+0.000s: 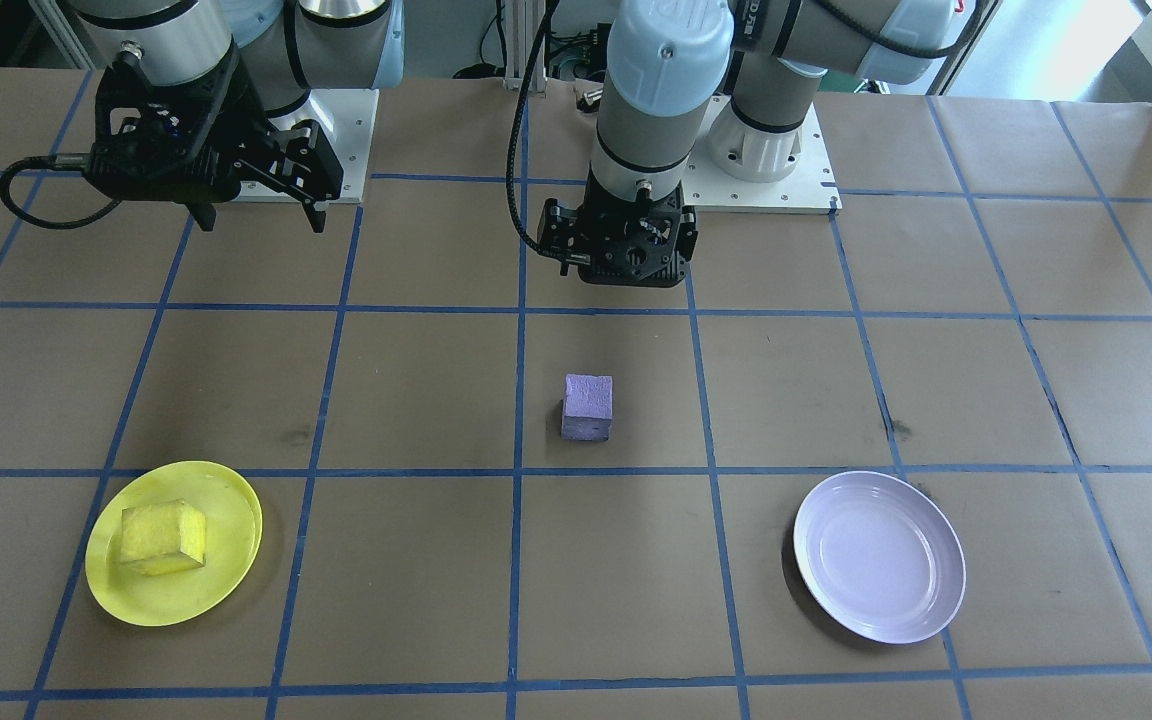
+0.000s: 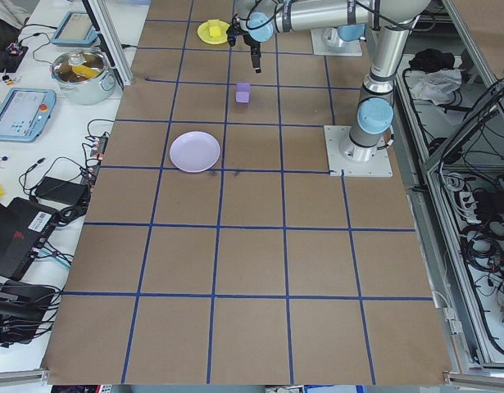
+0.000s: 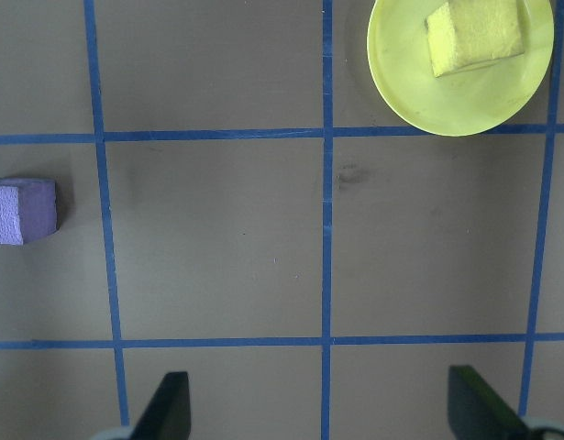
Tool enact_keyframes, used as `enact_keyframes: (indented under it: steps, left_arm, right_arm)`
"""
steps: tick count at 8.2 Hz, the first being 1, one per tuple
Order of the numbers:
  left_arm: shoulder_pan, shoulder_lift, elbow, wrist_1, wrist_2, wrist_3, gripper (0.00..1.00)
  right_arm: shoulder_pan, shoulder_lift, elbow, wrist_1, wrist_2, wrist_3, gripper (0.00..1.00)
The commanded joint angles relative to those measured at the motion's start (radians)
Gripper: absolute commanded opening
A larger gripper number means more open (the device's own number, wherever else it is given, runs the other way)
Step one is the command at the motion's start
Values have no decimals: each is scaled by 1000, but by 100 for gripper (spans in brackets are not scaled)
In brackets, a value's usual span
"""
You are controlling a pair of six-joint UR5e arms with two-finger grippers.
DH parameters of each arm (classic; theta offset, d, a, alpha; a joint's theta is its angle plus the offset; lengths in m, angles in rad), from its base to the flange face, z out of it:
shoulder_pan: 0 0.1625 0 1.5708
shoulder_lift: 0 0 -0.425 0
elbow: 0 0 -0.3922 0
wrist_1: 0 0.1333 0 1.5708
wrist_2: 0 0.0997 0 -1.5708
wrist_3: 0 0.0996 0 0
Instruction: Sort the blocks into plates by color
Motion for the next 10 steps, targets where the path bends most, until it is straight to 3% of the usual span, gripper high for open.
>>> enact_keyframes:
  steps: [1,5,10]
  left_arm:
    - [1,-103,-3,100,-13,-95,100]
    - [4,-193,-8,111,-9,-119,100]
    - [10,-295,-8,232,-12,-119,100]
  right_arm:
    - [0,-4,11,2,-1,0,100]
    - [0,-9,17,4,-4,0,100]
    - [0,-10,17,4,-4,0,100]
